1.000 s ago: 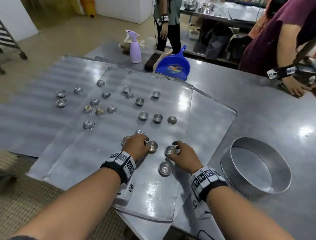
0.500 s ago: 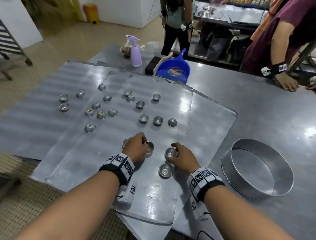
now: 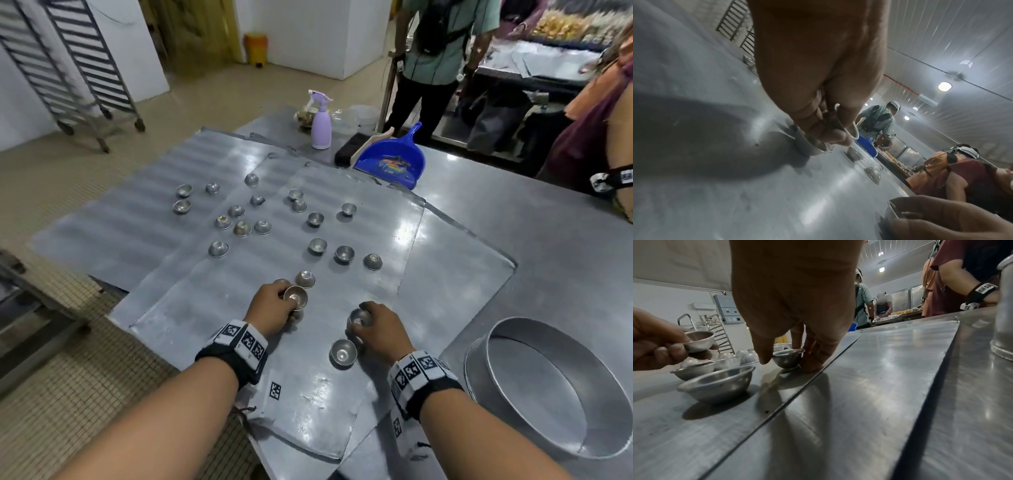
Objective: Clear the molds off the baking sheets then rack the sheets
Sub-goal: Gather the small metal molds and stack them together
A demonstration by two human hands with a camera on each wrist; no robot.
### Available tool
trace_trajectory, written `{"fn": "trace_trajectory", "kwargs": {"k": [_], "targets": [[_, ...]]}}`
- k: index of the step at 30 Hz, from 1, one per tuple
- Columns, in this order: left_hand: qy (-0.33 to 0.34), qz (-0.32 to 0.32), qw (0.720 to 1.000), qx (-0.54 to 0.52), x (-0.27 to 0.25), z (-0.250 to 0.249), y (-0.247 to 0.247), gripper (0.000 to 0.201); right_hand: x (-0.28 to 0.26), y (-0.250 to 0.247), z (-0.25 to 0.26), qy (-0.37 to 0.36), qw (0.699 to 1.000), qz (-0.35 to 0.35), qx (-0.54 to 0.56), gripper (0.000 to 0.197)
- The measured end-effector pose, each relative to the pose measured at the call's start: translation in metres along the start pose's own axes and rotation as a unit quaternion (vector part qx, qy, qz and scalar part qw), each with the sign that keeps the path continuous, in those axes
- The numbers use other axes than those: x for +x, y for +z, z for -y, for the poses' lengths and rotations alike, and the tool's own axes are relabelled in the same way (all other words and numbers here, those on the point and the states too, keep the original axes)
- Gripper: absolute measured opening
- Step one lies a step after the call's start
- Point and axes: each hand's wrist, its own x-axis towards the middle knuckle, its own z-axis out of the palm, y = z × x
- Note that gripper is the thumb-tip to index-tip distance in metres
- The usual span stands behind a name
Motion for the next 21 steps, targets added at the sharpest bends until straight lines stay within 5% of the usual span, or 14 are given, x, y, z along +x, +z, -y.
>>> {"fn": "trace_trajectory", "kwargs": {"k": [4, 11, 21], "targets": [[-0.033, -0.023, 0.993, -0.109, -0.008, 0.004, 0.005, 0.023, 0.0, -0.002, -0.004, -0.004, 0.999, 0.0, 0.038, 0.049], [-0.04, -0.063, 0.987, -0.144, -0.016, 0.007, 0.01, 0.018, -0.004, 0.0, 0.018, -0.058, 0.995, -0.014, 0.082, 0.06], [-0.041, 0.047, 0.965, -0.256, -0.028, 0.007, 0.008, 0.018, -0.017, 0.008, 0.066, -0.171, 0.98, 0.001, 0.106, 0.057]]}}
